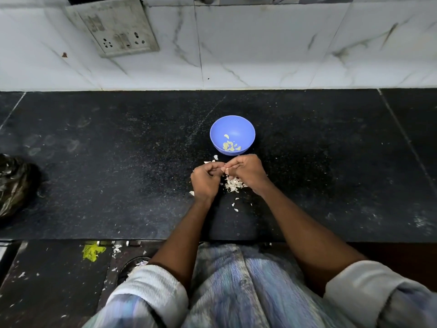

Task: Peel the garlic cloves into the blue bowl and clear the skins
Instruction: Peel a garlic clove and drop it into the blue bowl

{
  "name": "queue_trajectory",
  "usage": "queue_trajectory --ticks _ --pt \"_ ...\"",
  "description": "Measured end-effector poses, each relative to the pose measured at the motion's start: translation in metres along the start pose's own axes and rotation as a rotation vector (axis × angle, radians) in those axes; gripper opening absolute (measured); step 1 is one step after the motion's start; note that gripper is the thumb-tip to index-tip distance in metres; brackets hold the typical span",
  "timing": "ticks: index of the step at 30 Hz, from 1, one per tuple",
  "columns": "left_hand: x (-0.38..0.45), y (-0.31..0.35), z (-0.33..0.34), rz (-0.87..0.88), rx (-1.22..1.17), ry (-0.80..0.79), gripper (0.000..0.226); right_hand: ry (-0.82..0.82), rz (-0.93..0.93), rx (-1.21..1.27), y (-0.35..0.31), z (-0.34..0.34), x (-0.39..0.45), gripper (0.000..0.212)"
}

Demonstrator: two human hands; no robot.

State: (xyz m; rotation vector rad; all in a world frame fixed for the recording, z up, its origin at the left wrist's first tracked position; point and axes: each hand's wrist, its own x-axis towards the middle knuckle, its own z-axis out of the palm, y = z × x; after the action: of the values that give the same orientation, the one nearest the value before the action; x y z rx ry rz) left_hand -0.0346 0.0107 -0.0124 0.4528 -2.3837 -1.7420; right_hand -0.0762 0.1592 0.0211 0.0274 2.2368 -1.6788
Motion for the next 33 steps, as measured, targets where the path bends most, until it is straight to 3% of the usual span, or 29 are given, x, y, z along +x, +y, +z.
queue_trajectory --ticks 5,10,16,24,33 --pt "-0.004 0.004 0.020 -0.096 -0.131 -0.021 0.010 -0.004 0.045 0.065 0.003 -0.018 -0.006 0.014" --pt "-0.008 0.010 0.042 -0.047 -0.031 0.026 0.031 0.053 0.047 0.042 0.011 -0.025 -0.008 0.009" --pt "-0.014 0.028 0.054 -0.025 0.066 0.126 0.036 0.148 -0.035 -0.014 0.010 -0.023 -0.010 0.012" --pt "-0.012 0.029 0.057 -0.293 -0.086 0.115 0.033 0.138 0.042 0.187 0.015 -0.015 -0.004 0.012" --pt "-0.018 0.026 0.046 -0.068 0.194 0.084 0.007 0.103 0.054 0.156 0.017 -0.020 0.000 0.023"
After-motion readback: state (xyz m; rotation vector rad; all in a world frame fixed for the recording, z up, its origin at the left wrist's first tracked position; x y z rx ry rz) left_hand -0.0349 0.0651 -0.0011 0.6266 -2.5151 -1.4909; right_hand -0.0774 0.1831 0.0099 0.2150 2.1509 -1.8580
